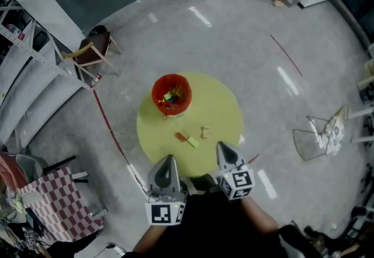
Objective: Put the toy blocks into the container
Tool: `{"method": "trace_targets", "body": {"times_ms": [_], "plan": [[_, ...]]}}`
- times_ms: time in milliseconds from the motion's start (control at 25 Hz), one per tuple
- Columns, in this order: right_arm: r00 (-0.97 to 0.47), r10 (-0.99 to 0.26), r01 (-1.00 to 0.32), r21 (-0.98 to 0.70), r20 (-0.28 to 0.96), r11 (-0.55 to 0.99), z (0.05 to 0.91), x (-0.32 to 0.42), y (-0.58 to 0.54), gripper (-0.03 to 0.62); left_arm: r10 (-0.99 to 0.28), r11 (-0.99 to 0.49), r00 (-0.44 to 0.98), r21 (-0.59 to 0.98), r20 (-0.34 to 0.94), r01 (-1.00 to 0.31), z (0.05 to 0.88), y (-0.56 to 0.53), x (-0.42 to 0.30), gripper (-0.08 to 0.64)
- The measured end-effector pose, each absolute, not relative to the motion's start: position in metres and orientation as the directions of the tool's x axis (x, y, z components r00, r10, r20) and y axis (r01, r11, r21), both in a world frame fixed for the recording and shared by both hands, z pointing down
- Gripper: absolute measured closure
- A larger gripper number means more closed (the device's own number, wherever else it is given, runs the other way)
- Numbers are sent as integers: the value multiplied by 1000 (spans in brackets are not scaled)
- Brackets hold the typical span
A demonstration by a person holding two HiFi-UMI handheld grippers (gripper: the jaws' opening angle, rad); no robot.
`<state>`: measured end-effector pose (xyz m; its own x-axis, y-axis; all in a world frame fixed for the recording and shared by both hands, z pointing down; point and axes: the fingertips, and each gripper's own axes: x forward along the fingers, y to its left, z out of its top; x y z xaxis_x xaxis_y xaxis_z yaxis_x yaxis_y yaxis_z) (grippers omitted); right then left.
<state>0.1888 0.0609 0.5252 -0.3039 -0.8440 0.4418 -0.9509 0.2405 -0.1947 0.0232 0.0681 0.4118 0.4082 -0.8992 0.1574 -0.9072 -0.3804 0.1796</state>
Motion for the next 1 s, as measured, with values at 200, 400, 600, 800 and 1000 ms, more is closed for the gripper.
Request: {"method": "trace_targets", "body": {"times_ms": [200,400,600,800,1000], "plan": [[-284,-818,-956,-209,500,204,555,197,42,594,-902,-375,399,161,166,-913,412,52,27,561],[-261,-777,-962,-216,573,164,589,195,20,594,-895,-396,421,172,148,-902,410,28,25,561],[-226,-718,-973,-194,659,128,634,191,13,581,-882,-427,454,187,130,-885,404,9,24,561],[-230,-603,-972,-208,764,108,680,181,10,529,-865,-456,487,217,121,-863,401,-8,20,561],[-247,-483,-968,-233,840,89,723,170,9,480,-854,-469,504,226,129,-854,404,-18,14,561]]}}
